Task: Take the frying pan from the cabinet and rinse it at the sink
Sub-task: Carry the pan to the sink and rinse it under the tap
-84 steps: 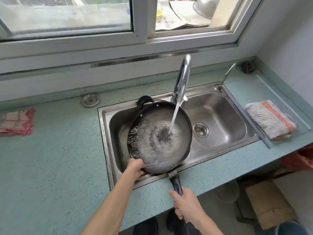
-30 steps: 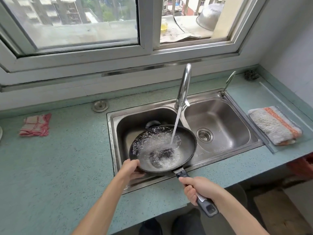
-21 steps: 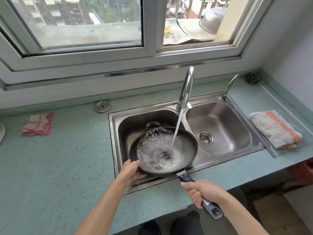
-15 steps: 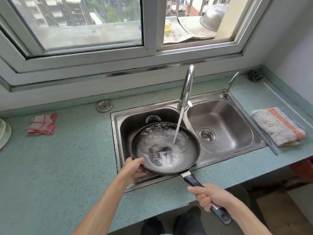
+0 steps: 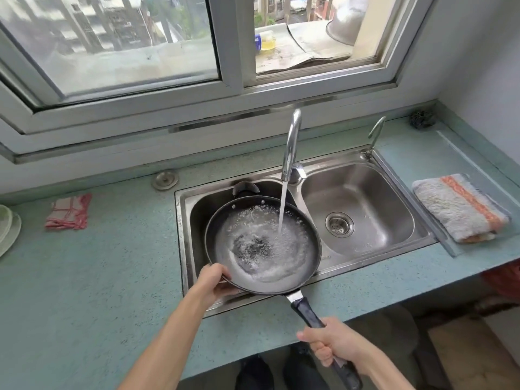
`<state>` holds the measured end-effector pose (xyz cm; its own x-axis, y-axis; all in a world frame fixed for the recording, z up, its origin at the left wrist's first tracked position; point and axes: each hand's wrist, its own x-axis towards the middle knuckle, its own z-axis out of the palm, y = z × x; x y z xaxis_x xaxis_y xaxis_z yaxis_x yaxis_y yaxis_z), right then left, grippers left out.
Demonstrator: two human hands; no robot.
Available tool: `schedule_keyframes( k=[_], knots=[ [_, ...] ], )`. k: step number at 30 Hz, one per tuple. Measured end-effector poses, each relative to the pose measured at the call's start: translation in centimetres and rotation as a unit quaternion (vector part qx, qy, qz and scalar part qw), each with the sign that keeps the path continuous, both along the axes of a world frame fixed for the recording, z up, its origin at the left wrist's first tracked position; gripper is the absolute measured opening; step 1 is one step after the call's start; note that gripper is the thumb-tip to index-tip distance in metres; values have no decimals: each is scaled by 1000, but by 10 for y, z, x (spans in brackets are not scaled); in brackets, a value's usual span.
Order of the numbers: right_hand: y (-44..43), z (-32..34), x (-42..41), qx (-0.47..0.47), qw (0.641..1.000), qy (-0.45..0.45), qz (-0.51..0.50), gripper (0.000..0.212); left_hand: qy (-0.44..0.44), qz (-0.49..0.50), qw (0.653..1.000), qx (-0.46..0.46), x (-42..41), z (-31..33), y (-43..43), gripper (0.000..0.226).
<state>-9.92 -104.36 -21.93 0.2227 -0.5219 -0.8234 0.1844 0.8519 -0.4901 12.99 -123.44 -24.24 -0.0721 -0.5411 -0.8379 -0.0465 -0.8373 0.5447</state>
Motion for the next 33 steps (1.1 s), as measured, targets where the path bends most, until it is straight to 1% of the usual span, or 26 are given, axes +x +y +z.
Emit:
schedule_keyframes(
  k=[1, 2, 5, 6, 7, 10, 11, 13, 17, 21, 24, 27, 30, 32, 33],
  knots=[
    [1, -2, -6, -2, 1000, 5, 13, 40, 2, 16, 1000, -7, -2, 3, 4, 35],
    [1, -2, -12, -8, 999, 10, 31, 39, 1, 31, 999, -13, -2, 6, 8, 41],
    [-3, -2, -25, -32, 994, 47, 95, 36, -2, 77, 996, -36, -2, 6, 20, 84],
    [-5, -2, -28, -43, 990, 63, 115, 37, -5, 87, 995, -41, -3, 8, 22, 88],
    [-8, -5, -31, -53, 987, 79, 132, 37, -11, 96, 995, -40, -5, 13, 26, 84],
    [-19, -10, -40, -74, 977, 116, 166, 31, -34, 123, 990, -60, -14, 33, 35, 55],
    [-23, -11, -43, -80, 972, 130, 176, 28, -41, 127, 989, -67, -17, 38, 36, 49],
    [-31, -13, -48, -91, 963, 159, 199, 26, -64, 138, 985, -75, -24, 46, 37, 46],
    [-44, -25, -55, -130, 947, 205, 210, 30, -104, 164, 975, -106, -42, 63, 37, 44],
    [-60, -36, -61, -161, 938, 221, 214, 32, -131, 196, 962, -137, -48, 66, 35, 48],
    [-76, -42, -71, -194, 935, 204, 216, 33, -141, 207, 956, -153, -47, 62, 36, 52],
    [-94, -42, -85, -216, 931, 204, 210, 34, -130, 234, 949, -168, -54, 61, 37, 49],
    [-114, -44, -100, -239, 921, 230, 206, 37, -102, 285, 936, -182, -67, 62, 35, 42],
    [-127, -46, -111, -255, 903, 269, 216, 34, -68, 317, 929, -179, -76, 63, 34, 32],
    [-133, -46, -115, -266, 888, 299, 226, 30, -49, 328, 927, -173, -79, 63, 33, 30]
  ],
)
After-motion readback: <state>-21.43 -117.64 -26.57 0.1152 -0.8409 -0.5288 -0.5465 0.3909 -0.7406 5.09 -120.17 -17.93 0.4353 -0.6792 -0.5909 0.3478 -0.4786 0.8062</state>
